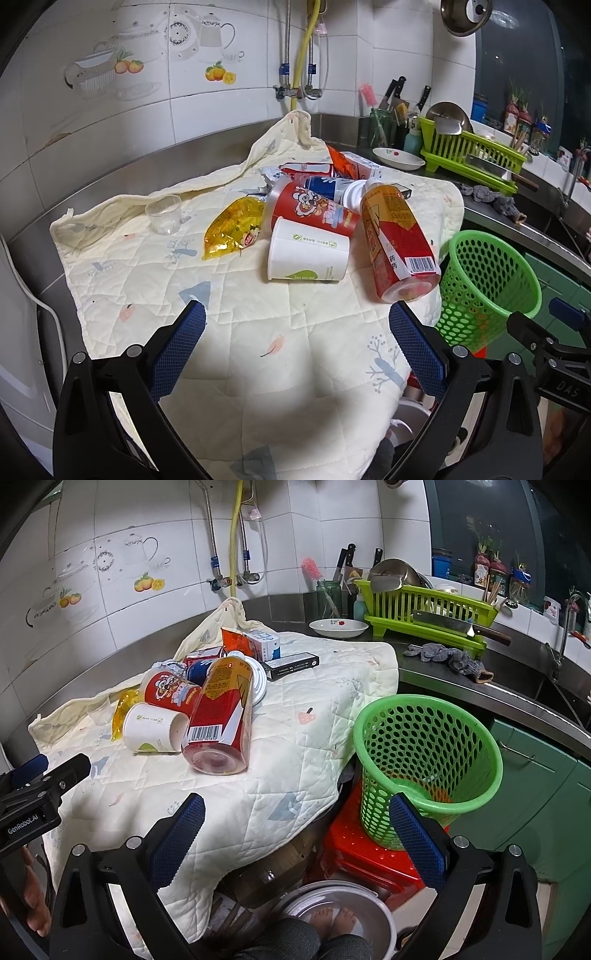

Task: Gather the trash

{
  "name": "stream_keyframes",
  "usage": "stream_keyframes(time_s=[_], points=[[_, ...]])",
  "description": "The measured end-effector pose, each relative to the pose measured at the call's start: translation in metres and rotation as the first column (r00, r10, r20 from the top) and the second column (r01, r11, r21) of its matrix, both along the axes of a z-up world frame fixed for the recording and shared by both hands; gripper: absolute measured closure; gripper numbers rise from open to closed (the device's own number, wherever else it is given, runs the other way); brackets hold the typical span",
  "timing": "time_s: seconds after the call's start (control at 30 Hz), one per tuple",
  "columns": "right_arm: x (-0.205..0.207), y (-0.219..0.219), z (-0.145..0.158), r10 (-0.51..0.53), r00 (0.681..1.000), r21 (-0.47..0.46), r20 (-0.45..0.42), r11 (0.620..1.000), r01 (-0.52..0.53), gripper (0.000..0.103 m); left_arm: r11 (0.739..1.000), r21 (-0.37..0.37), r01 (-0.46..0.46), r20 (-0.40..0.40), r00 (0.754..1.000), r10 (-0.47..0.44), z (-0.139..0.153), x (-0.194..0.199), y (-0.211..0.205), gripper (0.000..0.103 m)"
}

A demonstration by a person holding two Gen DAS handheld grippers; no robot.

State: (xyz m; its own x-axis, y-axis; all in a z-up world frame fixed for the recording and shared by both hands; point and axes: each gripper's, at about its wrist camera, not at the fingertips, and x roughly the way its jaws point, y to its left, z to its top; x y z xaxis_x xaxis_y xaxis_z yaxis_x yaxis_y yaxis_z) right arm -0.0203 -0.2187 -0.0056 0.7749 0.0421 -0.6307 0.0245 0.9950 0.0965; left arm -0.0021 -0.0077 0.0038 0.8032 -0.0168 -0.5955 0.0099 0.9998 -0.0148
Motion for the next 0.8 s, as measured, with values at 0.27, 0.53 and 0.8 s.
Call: stream_keyframes(time_s=[0.27, 0.53, 0.8], points=[[-0.0002, -0.0001, 0.0004, 0.000, 1.000, -0.001, 0.001, 1.000, 0.000, 0.006, 1.000, 0.001, 0.001, 0.003, 1.000, -0.001, 0.0010, -0.0002, 0.0000, 0.005], [-0.0003, 0.0002, 0.0005, 0.000, 1.000, -0.001, 0.002, 1.000, 0.000, 0.006, 1.000, 0.002, 0.001, 0.004, 1.000, -0.001, 0.0014, -0.0012, -0.0003, 0.005], [0.0012, 0.0004, 0.0017, 0.003, 1.000, -0.001, 0.001, 1.000, -0.003, 0.006, 1.000, 0.003, 0.005, 0.007, 1.000, -0.005, 0.0037, -0.0003, 0.0007, 0.005]])
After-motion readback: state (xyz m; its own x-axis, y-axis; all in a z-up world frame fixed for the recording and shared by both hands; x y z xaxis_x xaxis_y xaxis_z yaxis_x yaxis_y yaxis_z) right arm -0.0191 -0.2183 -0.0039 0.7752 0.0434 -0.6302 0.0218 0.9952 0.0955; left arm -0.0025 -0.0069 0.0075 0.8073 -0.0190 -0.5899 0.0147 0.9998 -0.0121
